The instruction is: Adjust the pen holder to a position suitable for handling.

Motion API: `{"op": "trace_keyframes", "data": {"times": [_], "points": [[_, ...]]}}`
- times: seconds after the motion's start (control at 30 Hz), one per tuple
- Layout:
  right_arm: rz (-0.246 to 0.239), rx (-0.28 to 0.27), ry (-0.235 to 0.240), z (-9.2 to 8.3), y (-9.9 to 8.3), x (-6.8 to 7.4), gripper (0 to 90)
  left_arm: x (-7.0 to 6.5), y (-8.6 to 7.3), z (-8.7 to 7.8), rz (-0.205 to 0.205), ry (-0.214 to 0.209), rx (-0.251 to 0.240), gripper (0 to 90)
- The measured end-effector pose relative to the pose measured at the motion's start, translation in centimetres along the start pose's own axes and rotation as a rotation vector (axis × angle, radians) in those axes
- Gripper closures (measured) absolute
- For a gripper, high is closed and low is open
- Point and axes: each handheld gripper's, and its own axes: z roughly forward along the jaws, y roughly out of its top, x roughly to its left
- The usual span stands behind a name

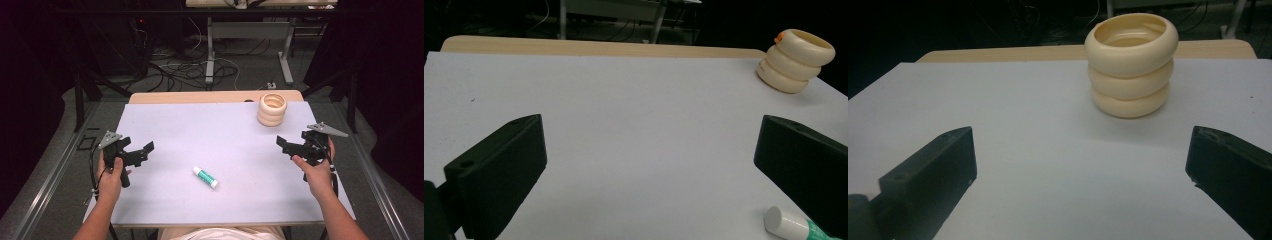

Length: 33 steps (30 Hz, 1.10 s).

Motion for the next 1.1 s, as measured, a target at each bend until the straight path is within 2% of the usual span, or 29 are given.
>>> {"op": "trace_keyframes", "data": {"times": [0.27, 0.3, 0.33, 0.47, 0.7, 0.73, 0.83, 1.03, 1.1], "points": [[-0.014, 0.025, 0.009, 0.9, 1.3, 0.5, 2.2, -0.1, 0.2, -0.3, -0.006, -0.004, -0.007, 0.3], [0.011, 0.048, -0.003, 1.3, 2.1, 0.6, 6.9, -0.1, 0.3, -0.4, -0.004, -0.004, -0.008, 0.3], [0.021, 0.053, 0.0, 1.4, 2.4, 0.6, 7.3, -0.1, 0.3, -0.5, -0.01, -0.004, -0.007, 0.3], [0.026, 0.091, -0.007, 2.3, 4.1, 0.3, 8.1, 0.0, 0.3, -0.6, -0.011, -0.001, -0.013, 0.3], [0.031, 0.097, -0.005, 3.2, 6.4, 0.1, 13.2, 0.5, 0.3, -0.8, -0.036, -0.002, -0.018, 0.4], [0.05, 0.104, -0.003, 3.6, 7.1, -0.1, 14.7, 0.5, 0.3, -0.9, -0.035, -0.002, -0.016, 0.4], [0.051, 0.12, -0.005, 4.0, 7.7, -0.3, 14.7, 0.6, 0.3, -0.9, -0.038, 0.002, -0.019, 0.4], [0.104, 0.157, -0.012, 5.6, 9.3, -0.9, 15.3, 0.6, 0.3, -1.0, -0.036, 0.009, -0.02, 0.4], [0.102, 0.168, -0.019, 6.0, 9.8, -1.0, 15.9, 0.6, 0.3, -1.0, -0.037, 0.01, -0.022, 0.5]]}}
